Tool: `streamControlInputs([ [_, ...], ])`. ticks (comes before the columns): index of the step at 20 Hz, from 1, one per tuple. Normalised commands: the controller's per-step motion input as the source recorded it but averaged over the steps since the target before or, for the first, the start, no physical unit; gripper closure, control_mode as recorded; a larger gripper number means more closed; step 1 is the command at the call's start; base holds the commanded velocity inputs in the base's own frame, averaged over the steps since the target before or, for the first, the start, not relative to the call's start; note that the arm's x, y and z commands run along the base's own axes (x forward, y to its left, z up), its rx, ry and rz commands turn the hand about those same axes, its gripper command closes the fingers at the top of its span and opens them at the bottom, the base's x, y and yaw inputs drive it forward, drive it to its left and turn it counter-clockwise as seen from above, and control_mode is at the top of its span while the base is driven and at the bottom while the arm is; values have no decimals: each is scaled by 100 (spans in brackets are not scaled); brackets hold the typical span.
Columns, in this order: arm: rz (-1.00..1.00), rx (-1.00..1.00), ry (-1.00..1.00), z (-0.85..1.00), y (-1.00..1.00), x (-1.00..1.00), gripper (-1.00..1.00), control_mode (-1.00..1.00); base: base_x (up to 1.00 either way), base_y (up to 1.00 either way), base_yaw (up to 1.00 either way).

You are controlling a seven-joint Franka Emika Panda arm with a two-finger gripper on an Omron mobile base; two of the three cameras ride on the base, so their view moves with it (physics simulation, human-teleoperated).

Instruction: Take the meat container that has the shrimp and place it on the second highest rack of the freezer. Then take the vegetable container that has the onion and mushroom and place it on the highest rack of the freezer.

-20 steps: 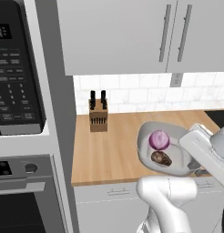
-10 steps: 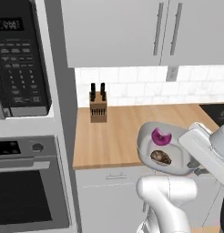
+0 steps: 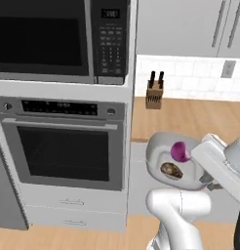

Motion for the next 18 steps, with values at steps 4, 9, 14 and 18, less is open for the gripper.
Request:
streamControlInputs([
  [4, 0, 0, 0, 0, 0, 0, 100, 100, 24, 100, 31],
  [9, 0, 0, 0, 0, 0, 0, 100, 100, 54, 100, 20],
  [14, 0, 0, 0, 0, 0, 0, 100, 100, 77, 100, 14],
  [18, 0, 0, 0, 0, 0, 0, 100, 100, 21, 100, 9],
])
